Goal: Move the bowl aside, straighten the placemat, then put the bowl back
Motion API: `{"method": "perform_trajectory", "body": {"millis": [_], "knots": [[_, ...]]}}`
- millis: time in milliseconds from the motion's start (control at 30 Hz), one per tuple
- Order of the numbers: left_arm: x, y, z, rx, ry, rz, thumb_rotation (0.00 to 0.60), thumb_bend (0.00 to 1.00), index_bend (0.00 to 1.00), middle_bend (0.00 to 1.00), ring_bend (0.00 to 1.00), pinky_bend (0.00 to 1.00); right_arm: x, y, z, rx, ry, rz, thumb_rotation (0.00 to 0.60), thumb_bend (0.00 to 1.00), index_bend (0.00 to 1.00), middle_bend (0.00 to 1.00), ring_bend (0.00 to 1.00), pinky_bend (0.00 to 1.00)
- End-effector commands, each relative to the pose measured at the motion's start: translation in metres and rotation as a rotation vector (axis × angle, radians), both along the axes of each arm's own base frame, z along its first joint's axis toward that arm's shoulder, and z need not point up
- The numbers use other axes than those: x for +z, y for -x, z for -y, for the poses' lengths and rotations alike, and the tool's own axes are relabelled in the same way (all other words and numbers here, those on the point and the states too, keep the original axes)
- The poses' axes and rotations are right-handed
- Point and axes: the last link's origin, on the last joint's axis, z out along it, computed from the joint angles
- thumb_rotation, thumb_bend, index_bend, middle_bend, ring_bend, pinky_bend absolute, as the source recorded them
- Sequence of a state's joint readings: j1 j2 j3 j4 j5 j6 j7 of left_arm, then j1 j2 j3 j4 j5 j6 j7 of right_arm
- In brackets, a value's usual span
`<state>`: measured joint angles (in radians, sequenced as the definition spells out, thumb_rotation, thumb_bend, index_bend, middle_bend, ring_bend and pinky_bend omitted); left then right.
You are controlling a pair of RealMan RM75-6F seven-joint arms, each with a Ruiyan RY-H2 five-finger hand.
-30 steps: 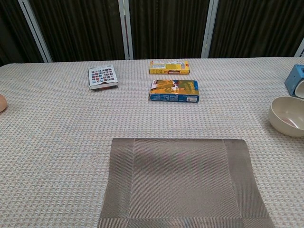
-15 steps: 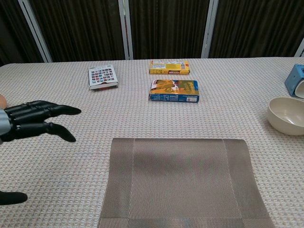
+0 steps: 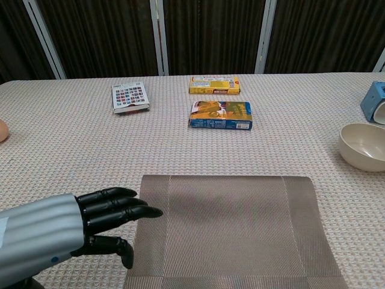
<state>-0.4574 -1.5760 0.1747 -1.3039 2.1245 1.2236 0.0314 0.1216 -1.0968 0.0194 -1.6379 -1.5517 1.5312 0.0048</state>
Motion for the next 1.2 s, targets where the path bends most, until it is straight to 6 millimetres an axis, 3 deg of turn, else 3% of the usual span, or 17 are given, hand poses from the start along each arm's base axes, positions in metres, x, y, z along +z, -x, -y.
{"method": "perform_trajectory", "body": {"millis": [33, 967, 1200], "knots": [[-0.008, 0.0, 0.001, -0.005, 0.011, 0.0, 0.6, 0.08, 0.36, 0.0, 0.0, 0.0, 0.0, 0.0, 0.0, -0.001, 0.0, 0.002, 0.6, 0.0, 0.02, 0.0, 0.0, 0.0], [-0.042, -0.017, 0.0, -0.047, 0.025, -0.013, 0.6, 0.09, 0.36, 0.0, 0.0, 0.0, 0.004, 0.002, 0.002, -0.003, 0.013, 0.004, 0.6, 0.0, 0.03, 0.0, 0.0, 0.0], [-0.046, -0.021, 0.001, -0.053, 0.032, -0.016, 0.6, 0.2, 0.36, 0.0, 0.0, 0.0, 0.004, 0.002, 0.001, -0.003, 0.012, 0.005, 0.6, 0.0, 0.03, 0.0, 0.0, 0.0]]}}
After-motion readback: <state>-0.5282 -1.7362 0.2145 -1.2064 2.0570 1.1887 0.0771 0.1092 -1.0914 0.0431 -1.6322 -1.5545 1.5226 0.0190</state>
